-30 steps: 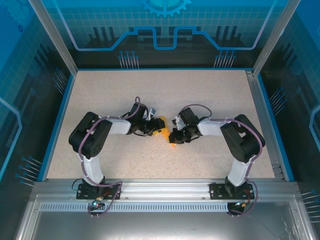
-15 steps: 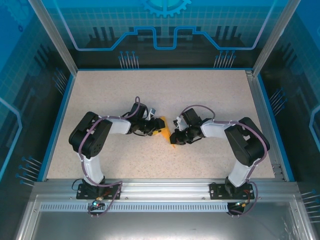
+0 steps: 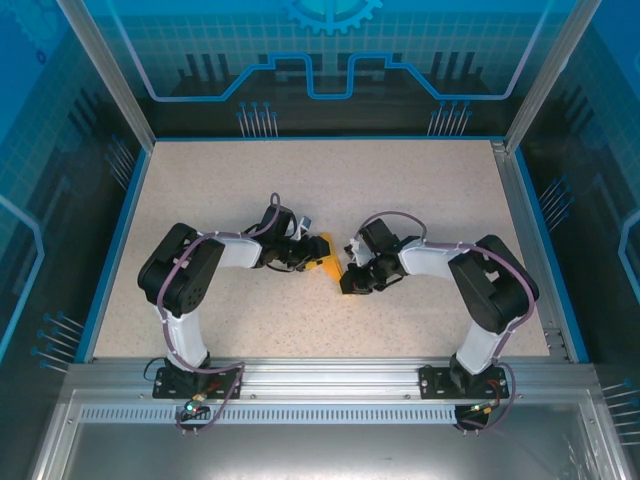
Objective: Fold a paper plane with a square sheet of paper (pick it up from the middle)
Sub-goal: Fold the wing for the fifth time at the center of the table.
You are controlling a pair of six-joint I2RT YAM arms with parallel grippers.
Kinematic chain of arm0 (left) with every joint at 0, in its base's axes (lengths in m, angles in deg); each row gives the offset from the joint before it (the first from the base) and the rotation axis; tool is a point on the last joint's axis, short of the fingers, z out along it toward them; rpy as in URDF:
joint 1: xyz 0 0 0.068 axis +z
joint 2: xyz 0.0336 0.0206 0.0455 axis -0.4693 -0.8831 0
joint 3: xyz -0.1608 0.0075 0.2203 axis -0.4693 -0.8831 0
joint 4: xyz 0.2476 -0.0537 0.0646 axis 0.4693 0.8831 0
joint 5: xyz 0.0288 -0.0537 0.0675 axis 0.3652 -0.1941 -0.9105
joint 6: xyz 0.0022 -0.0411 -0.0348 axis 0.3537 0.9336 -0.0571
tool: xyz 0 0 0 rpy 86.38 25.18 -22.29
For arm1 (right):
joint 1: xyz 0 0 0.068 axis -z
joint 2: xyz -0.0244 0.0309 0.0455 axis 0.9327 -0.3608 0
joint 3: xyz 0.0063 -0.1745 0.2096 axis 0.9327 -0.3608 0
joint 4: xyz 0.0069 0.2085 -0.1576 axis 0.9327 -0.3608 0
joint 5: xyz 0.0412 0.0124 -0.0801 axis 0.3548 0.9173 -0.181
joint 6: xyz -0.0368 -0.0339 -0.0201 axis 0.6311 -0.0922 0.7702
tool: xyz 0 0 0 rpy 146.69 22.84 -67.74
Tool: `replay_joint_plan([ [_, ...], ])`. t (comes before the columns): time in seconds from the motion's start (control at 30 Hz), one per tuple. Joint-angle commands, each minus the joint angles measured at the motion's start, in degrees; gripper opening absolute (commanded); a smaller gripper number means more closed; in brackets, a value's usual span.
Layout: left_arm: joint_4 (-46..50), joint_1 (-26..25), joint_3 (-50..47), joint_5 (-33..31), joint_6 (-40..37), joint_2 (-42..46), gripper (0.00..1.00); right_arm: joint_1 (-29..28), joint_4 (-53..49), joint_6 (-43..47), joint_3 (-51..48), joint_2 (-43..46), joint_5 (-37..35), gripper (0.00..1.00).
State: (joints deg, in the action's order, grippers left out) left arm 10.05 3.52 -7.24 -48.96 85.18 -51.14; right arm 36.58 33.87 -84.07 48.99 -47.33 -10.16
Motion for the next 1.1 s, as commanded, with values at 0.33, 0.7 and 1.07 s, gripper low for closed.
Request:
replay_joint_plan([
  [0.33, 2.2, -0.8, 0.0, -1.5, -2.4, -4.1, 0.51, 3.3, 3.5, -1.3, -4.6, -4.4, 3.1, 0.09],
  [0.7, 2.1, -0.8, -0.2, -1.3, -2.6, -4.3, 0.51, 7.3, 6.8, -2.9, -8.5, -7.2, 6.9, 0.09],
  [1.07, 2.0, -0.8, 0.0, -1.1, -2.5, -4.3, 0.51, 5.2, 1.6, 0.3, 1.0, 2.1, 7.9, 0.12],
])
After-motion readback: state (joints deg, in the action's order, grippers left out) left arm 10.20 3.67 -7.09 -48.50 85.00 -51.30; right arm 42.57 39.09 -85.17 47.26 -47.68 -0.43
